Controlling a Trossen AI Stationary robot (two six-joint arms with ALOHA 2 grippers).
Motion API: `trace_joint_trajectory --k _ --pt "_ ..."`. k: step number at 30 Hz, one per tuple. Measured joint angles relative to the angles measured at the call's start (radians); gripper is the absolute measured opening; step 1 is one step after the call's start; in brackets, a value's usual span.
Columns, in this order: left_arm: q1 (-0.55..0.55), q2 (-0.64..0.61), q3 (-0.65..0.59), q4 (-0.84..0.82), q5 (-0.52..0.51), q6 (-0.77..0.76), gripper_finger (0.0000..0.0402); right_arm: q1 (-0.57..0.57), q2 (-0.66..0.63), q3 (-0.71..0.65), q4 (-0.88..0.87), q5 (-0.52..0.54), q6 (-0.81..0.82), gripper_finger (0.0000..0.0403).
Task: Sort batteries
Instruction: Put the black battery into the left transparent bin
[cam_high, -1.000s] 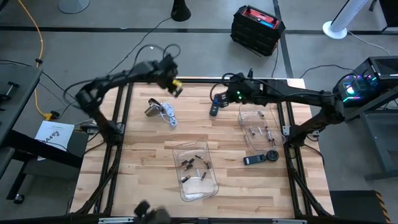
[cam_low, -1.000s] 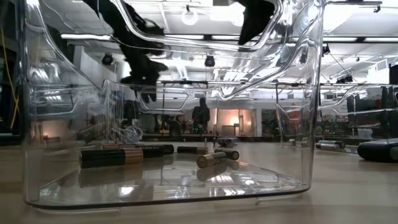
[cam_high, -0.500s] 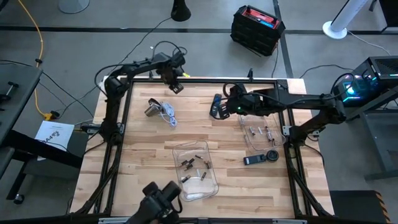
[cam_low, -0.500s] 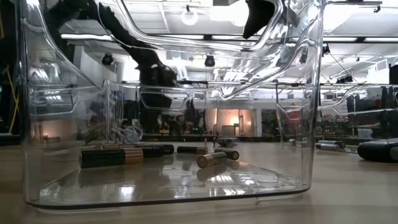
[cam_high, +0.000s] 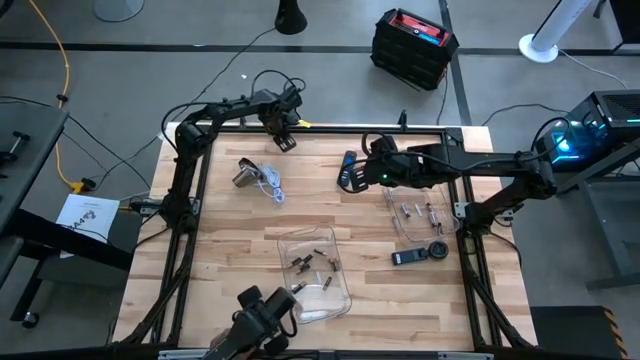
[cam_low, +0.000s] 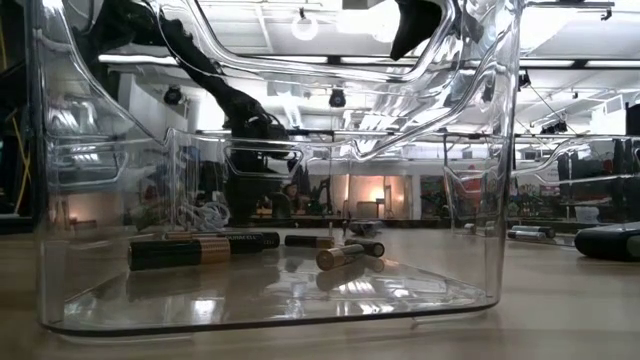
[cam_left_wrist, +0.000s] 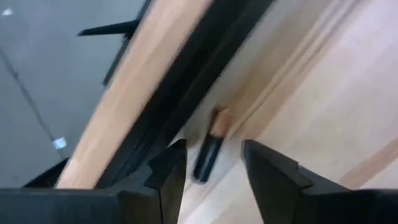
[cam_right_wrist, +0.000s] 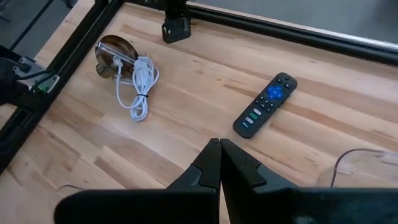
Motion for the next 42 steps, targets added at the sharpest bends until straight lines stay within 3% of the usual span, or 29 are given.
trace_joint_trajectory --k 7,12,16,19,22,28,32,35,37,39,42 --pt "-0.001 0.047 0.007 -0.018 0.046 0.081 0.0142 0.000 0.000 0.000 0.000 -0.001 0.025 0.0000" --pt "-0.007 0.019 0.005 -0.081 0.078 0.006 0.0028 0.000 0.000 0.000 0.000 0.009 0.019 0.0000" --pt "0.000 -0.075 -0.012 -0.145 0.166 -0.069 0.0022 0.000 0.000 0.000 -0.001 0.027 0.006 0.0000" --pt "-0.017 -0.208 -0.007 -0.143 0.197 -0.102 0.0011 0.000 -0.001 0.000 -0.006 0.031 -0.035 0.0000" --pt "-0.067 -0.336 -0.059 -0.143 0.301 -0.103 0.0008 0.000 -0.002 0.000 -0.038 0.055 -0.066 0.0000" --pt "-0.334 -0.614 -0.258 -0.120 0.572 -0.074 0.0008 0.002 -0.002 0.000 -0.114 0.061 -0.086 0.0000" --pt "-0.611 -0.751 -0.453 0.068 0.667 -0.112 0.0007 0.002 -0.002 0.000 -0.153 0.061 -0.104 0.0000" --pt "-0.811 -0.795 -0.603 0.333 0.661 -0.190 0.0010 0.002 -0.002 0.000 -0.160 0.061 -0.131 0.0000" --pt "-0.918 -0.785 -0.674 0.527 0.599 -0.229 0.0014 0.002 -0.002 0.000 -0.160 0.060 -0.145 0.0000" --pt "-0.993 -0.765 -0.705 0.683 0.490 -0.264 0.0015 -0.003 -0.002 0.000 -0.160 0.052 -0.145 0.0000" --pt "-1.034 -0.718 -0.702 0.761 0.401 -0.298 0.0020 -0.005 -0.002 0.000 -0.159 0.038 -0.145 0.0000"
